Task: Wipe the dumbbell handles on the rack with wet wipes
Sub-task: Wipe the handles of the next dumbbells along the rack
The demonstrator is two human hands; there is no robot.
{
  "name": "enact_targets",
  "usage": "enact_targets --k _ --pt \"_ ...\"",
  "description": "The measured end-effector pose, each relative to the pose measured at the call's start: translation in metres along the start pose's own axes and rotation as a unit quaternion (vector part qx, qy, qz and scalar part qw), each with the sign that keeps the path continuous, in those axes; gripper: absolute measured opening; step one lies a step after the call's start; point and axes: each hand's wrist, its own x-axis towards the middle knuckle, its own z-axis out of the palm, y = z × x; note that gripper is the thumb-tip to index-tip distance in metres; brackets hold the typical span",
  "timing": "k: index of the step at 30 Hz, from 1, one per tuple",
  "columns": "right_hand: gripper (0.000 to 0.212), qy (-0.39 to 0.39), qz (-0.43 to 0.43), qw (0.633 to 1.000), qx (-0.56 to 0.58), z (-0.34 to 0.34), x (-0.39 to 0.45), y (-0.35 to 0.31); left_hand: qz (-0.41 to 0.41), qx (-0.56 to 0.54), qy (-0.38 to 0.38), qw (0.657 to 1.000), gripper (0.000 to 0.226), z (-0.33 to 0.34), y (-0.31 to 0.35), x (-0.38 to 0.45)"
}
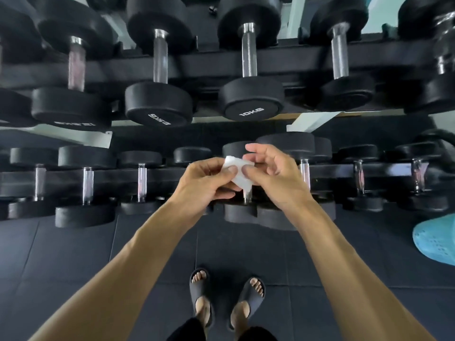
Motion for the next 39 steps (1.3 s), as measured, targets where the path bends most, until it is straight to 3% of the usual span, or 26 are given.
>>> enact_targets --k 3,6,12,21,27,30,36,39 --pt "0.024 -0.050 0.026 0.997 0.056 0.019 0.015 -0.012 0.034 0.054 0.046 0.997 0.007 -0.023 0.014 0.008" --pt "0.019 0.013 0.002 0.998 0.056 0.046 0.041 -0.030 0.094 0.116 0.121 0.981 0.004 -0.054 0.028 0.025" --pt "0.017 0.084 -0.058 0.994 0.034 0.092 0.097 -0.074 0.168 0.150 0.155 0.962 0.008 -0.113 0.069 0.063" --pt "0.019 0.058 -0.123 0.989 -0.065 0.163 0.170 -0.139 0.159 0.073 0.121 0.977 0.010 -0.210 0.119 0.099" --pt "0.007 -0.019 -0.106 0.991 -0.078 0.208 0.204 -0.157 0.146 0.064 0.192 0.968 0.003 -0.264 0.121 0.112" --pt "0.012 -0.062 -0.115 0.988 -0.084 0.231 0.220 -0.161 0.143 0.067 0.222 0.962 0.005 -0.288 0.118 0.113" --pt "0.007 -0.125 -0.064 0.987 -0.078 0.272 0.242 -0.163 0.137 0.166 0.269 0.939 0.006 -0.328 0.108 0.109" --pt "0.008 -0.098 -0.031 0.993 -0.062 0.289 0.249 -0.163 0.145 0.261 0.321 0.899 0.004 -0.350 0.100 0.109"
